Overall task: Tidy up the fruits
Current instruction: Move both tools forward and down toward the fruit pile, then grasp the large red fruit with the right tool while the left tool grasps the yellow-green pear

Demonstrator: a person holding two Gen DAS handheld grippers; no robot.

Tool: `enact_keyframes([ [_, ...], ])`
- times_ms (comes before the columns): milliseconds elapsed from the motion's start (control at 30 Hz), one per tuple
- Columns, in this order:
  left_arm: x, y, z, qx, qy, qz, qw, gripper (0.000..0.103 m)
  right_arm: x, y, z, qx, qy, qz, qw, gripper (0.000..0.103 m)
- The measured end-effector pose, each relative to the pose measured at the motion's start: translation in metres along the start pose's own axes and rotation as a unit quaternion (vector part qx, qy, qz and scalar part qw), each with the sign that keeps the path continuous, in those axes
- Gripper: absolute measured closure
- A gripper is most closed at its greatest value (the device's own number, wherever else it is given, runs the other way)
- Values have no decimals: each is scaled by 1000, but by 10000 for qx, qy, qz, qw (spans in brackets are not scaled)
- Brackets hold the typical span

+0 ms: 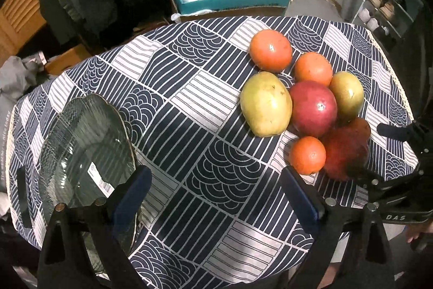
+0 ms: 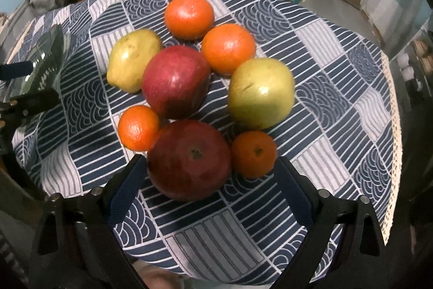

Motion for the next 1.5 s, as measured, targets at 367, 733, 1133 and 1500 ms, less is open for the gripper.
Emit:
enact_keyframes([
  [367, -1, 1, 4, 60, -144, -84, 9998, 6, 19, -6, 20, 147, -307, -620, 9975, 12],
  [733, -4, 6, 12, 113, -246, -163, 9995, 6, 34, -11, 23, -18, -561, -1027, 9931, 28],
  [1133, 0, 28, 24, 50, -433, -517, 9977, 6, 4, 10, -9, -260, 299, 230, 9989, 28],
  [1500, -4, 53, 50, 76, -742, -847, 9936, 6, -31, 28, -35, -704, 491, 817, 9930, 28],
])
Point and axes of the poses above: each gripper's, at about its wrist camera, not at the fingertips, and z roughly the way its jaws point, x to its left, y to its top, the point moved 6 cm from there along z, roughly the way its jaws point, and after that the axes turned 8 degrees about z, right-handed, at the moved point
